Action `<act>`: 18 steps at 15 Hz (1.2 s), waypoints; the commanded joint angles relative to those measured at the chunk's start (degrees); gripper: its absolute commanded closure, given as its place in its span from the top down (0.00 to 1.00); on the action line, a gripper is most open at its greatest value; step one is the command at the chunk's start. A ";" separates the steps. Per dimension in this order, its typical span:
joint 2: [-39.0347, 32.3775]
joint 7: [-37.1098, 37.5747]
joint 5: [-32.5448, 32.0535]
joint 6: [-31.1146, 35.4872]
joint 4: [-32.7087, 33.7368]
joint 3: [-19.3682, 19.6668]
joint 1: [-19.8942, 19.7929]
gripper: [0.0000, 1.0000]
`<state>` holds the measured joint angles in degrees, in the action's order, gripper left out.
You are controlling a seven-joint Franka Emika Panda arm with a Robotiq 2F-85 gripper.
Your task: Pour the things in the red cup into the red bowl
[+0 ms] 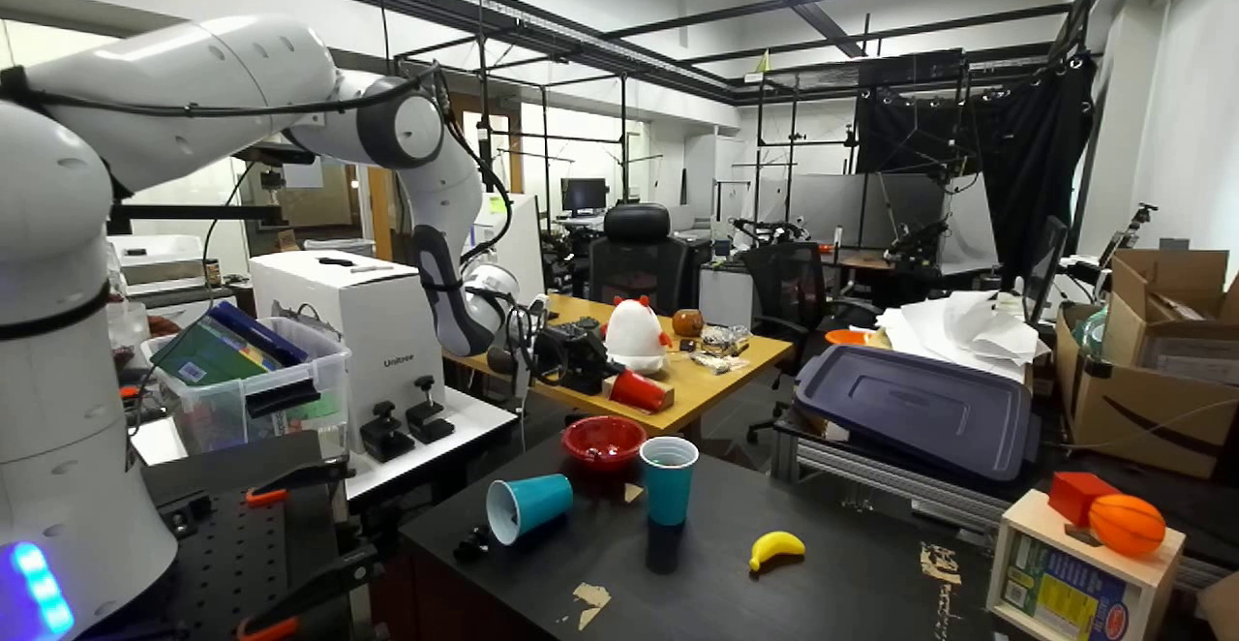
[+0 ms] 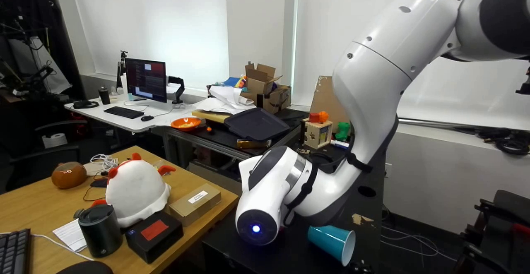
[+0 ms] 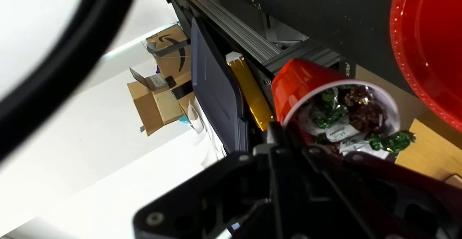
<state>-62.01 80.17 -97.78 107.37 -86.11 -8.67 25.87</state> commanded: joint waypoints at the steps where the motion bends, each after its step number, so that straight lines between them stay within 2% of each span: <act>1: -1.73 -0.81 0.96 -1.45 3.90 -1.23 -0.59 0.01; 18: -4.76 1.24 -1.88 -4.30 6.75 0.28 1.77 0.01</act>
<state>-65.92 80.33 -98.26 105.47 -80.59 -9.01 26.71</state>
